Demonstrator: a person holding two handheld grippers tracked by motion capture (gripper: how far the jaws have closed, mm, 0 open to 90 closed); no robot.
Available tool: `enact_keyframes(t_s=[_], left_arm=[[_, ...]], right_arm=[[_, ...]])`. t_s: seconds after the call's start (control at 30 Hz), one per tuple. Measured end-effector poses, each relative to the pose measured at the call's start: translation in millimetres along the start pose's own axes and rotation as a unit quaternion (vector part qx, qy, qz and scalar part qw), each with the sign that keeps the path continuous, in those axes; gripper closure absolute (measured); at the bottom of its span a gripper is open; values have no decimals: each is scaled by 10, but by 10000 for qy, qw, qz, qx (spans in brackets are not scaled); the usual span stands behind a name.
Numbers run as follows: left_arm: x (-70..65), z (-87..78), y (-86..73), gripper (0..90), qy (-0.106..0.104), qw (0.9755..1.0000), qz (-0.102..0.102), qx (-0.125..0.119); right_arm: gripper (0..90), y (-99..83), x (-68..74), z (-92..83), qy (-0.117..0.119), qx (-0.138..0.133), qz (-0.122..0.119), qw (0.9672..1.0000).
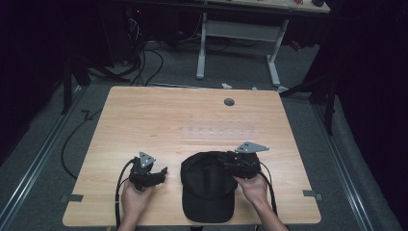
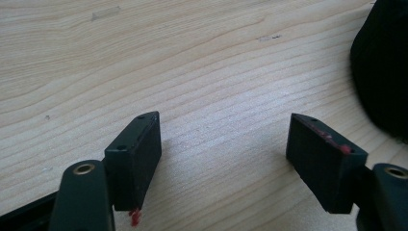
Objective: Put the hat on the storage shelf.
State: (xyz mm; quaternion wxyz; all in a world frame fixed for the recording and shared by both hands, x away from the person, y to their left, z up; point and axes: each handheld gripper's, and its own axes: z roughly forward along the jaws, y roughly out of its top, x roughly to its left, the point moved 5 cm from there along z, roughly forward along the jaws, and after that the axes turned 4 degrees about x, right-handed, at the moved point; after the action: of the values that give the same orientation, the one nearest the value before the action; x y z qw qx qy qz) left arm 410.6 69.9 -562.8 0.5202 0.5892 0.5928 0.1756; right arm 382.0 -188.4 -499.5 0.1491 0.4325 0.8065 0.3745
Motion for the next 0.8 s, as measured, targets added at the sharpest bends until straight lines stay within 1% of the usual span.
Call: enact_keyframes(t_s=[0.2,0.27,0.4,0.43,0.53,0.57,0.6,0.63,0.73,0.77,0.8], left_arm=[[0,0,-1,283,1,10000,7,3],[0,1,-1,283,4,10000,10,-2],[-1,1,-2,283,2,10000,13,1],[-1,1,-2,283,5,10000,16,-2],[-1,1,-2,283,5,10000,19,-1],[-2,1,-2,283,5,10000,17,-3],[-2,1,-2,283,5,10000,17,-3],[-1,1,-2,283,6,10000,18,-1],[-1,1,-2,283,2,10000,15,0],[-1,1,-2,283,2,10000,15,0],[-1,1,-2,283,4,10000,14,-2]], right_arm=[[526,-16,-14,71,24,124,-11,9999],[542,-20,-16,90,34,129,9,9999],[583,-24,-23,111,83,125,-36,9999],[600,-26,-24,118,82,83,-96,9999],[624,-30,-15,120,56,42,-161,9998],[649,-29,-11,118,64,7,-217,9997],[649,-29,-11,118,64,7,-217,9997],[668,-26,-14,113,103,-23,-231,9997],[705,-30,-17,107,116,19,-241,9996],[705,-30,-17,107,116,19,-241,9996],[728,-31,-14,104,116,31,-302,9995]])
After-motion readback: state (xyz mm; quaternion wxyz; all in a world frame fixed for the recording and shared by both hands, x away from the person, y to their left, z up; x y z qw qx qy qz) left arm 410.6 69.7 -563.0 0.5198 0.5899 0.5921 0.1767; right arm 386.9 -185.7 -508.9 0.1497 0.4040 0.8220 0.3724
